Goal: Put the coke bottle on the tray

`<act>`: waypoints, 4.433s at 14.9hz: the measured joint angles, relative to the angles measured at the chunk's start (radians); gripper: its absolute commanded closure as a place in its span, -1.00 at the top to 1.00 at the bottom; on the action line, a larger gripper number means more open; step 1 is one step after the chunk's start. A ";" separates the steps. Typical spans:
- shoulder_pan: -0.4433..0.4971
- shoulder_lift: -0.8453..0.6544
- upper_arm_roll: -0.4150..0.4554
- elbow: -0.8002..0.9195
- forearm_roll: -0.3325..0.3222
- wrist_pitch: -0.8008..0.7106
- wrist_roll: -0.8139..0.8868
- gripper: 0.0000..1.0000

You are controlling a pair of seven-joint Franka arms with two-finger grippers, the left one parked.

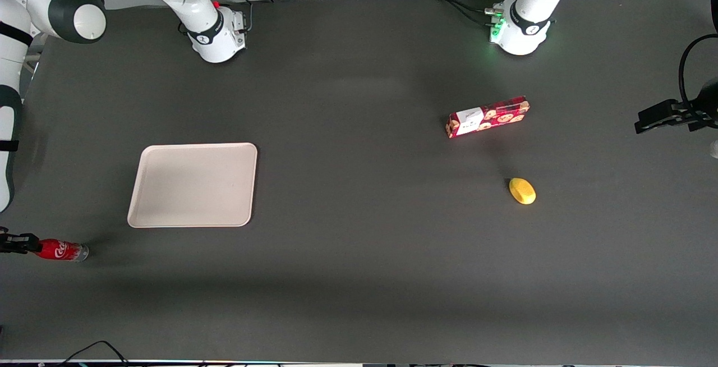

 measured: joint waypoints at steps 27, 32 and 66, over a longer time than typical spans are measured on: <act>0.220 -0.678 0.039 -0.377 -0.035 -0.431 0.343 -1.00; 0.212 -0.799 0.019 -0.724 -0.034 -0.156 0.308 -1.00; 0.199 -0.776 -0.041 -1.207 0.042 0.449 0.138 1.00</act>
